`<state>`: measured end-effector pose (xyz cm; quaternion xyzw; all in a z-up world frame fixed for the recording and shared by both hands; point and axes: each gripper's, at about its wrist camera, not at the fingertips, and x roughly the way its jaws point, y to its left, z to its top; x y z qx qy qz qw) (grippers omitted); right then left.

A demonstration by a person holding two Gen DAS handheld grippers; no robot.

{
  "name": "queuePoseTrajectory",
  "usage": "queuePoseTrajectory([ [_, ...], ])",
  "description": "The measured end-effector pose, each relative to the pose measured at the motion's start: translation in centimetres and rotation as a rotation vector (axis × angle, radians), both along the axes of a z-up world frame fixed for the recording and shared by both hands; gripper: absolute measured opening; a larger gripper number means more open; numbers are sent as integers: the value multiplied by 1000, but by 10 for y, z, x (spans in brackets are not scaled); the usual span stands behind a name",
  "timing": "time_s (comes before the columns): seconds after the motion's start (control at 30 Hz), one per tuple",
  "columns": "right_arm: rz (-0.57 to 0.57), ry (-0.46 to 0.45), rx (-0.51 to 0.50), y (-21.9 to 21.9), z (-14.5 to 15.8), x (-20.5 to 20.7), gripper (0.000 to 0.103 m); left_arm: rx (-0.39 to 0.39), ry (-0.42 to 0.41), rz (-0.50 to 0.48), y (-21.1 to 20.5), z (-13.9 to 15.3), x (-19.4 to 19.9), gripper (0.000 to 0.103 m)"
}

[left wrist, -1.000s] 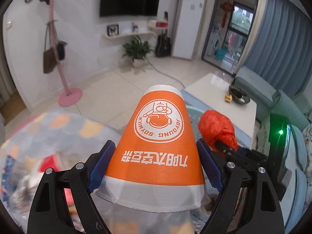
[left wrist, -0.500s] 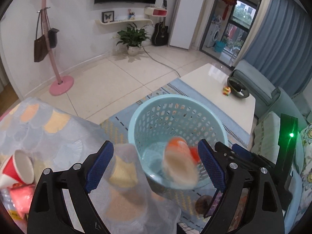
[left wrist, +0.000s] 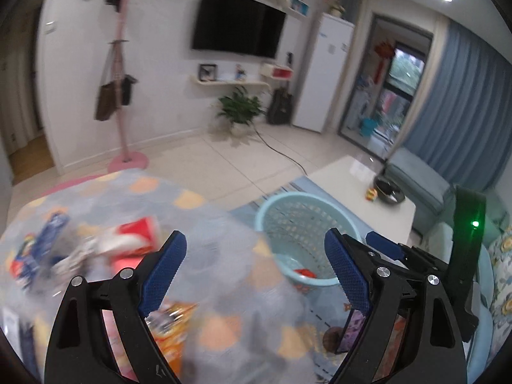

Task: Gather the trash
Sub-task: 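Carry the orange cup and red bag over the blue basket and release both, then grasp the white milk carton with the left tool while the right tool grasps the pink yogurt bottle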

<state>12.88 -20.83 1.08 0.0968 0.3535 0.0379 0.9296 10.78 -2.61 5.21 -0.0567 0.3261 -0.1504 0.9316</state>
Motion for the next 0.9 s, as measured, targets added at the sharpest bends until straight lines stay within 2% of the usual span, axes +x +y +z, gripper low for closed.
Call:
queuePoseTrajectory([
  [0.17, 150, -43, -5, 68, 22, -21, 54, 17, -16, 139, 67, 10, -40, 86],
  [0.33, 278, -26, -2, 129, 23, -29, 54, 68, -3, 306, 142, 5, -75, 86],
  [0.47, 366, 12, -1, 178, 16, -31, 54, 101, 41, 404, 198, -6, -91, 86],
  [0.6, 440, 68, -4, 218, 1, -31, 54, 146, 123, 487, 244, -29, -97, 87],
  [0.73, 423, 150, -43, 244, -21, -18, 54, 123, 207, 511, 275, -62, -97, 87],
  [0.9, 425, 271, 32, 251, -45, -1, 54, 132, 278, 480, 285, -88, -90, 87],
])
